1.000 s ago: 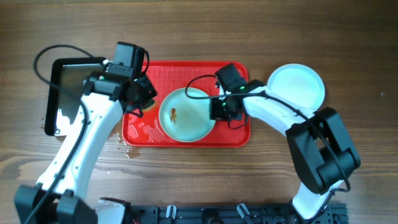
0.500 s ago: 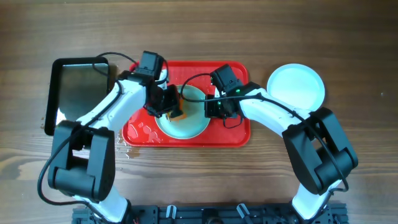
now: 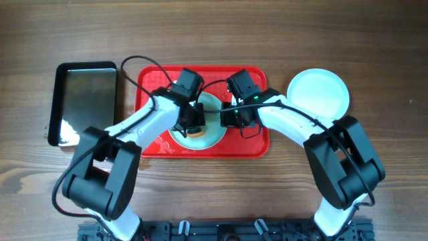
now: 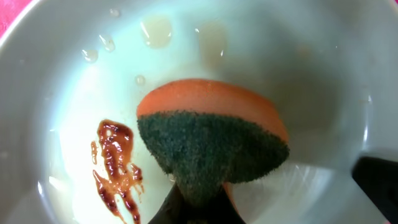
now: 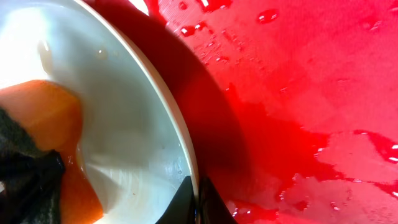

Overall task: Clean dirty plates on tray and stack at the side
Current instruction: 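Scrub the last white plate with the sponge in the left gripper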

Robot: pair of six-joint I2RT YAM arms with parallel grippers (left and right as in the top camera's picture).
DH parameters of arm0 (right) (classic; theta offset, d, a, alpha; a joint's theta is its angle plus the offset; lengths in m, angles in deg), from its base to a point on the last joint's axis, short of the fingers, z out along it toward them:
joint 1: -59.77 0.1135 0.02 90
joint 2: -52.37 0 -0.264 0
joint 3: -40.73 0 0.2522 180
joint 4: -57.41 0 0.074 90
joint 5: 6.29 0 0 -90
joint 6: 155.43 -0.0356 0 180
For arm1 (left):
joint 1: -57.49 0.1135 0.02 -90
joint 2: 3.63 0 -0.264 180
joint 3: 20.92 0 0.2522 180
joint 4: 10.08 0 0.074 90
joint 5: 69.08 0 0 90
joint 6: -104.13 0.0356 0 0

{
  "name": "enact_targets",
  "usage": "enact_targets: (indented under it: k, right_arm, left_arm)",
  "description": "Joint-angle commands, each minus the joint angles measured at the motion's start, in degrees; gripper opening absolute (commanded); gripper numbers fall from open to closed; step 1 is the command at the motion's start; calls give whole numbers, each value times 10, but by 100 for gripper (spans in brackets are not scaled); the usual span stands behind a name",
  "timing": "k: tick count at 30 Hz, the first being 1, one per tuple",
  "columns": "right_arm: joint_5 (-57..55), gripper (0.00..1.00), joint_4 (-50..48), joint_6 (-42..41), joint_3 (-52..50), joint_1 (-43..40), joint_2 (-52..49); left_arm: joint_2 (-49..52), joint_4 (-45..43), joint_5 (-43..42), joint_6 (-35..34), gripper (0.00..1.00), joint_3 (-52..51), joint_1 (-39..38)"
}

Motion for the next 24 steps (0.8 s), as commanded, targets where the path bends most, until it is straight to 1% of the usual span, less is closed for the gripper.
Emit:
enact_targets:
  k: [1,3,6,7,9,10,11,15,16,19,21,23,24]
  right_arm:
    - [-7,4,0,-7,-2,1,-11]
    - [-6,4,6,-4,-2,1,-11]
    - [-9,5,12,10,-2,1,-11]
    - [-9,4,14,11,-2,1,-11]
    - [-11,4,19,24,-2,1,-11]
    - [-19,4,23,24,-2,1,-11]
    - [-19,4,24,24,-2,1,-11]
    - [-19,4,28,24,-2,1,-11]
    - [-20,4,31,24,-2,1,-11]
    - [-20,4,35,24,-2,1,-11]
    - [-20,4,37,23,-2,1,-11]
    - [-19,4,36,20,-2,1,-11]
    - [-19,4,36,17,-2,1,-11]
  left_arm:
    - [9,-28,79,-3,4,-12,-43]
    - [17,-33,96,-6,4,-12,-52]
    - [39,-31,103,-15,4,-12,-45]
    - [49,-24,127,-16,4,-12,-38]
    - [55,5,201,-16,4,-12,-27]
    - [55,27,271,-16,4,-12,-17]
    - [55,37,304,-16,4,-12,-10]
    - [54,66,359,-17,4,-9,28]
    - [52,89,368,-31,4,3,32]
    - [8,144,368,-112,4,66,31]
    - [-40,118,318,-105,4,80,30]
    - [-63,89,225,-86,4,79,35]
    - [-61,78,144,-73,4,79,38]
